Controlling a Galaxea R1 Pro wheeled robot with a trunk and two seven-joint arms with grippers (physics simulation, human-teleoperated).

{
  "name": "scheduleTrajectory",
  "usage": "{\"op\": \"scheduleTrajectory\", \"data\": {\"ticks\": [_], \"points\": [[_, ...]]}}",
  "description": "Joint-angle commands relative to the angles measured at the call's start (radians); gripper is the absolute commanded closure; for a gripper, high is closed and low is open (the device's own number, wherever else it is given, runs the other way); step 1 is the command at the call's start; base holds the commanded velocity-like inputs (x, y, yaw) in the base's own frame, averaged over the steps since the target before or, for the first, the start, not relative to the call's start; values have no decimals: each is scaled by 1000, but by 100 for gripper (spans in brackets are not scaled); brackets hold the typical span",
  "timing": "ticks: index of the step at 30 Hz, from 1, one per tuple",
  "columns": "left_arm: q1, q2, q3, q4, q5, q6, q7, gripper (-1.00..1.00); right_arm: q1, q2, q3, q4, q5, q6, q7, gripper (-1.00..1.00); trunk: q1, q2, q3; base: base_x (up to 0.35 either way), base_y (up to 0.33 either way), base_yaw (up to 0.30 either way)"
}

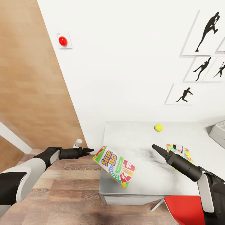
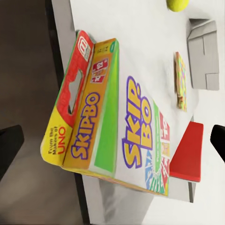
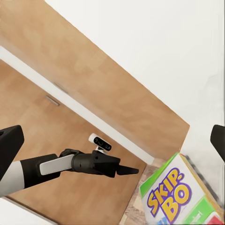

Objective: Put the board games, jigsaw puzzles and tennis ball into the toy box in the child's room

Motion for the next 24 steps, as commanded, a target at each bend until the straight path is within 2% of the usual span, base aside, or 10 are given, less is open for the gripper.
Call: {"op": "scheduleTrajectory", "data": {"ticks": [1,24], "points": [[-1,1,-7,0,9,10,-4,-100,-1,0,0,0,-4,6,1,-100,0,-1,-1,-50,-132,0],[-1,13,-7,0,9,42,-15,-100,-1,7,0,0,1,6,-2,-100,0,-1,-1,-20,-17,0]]}}
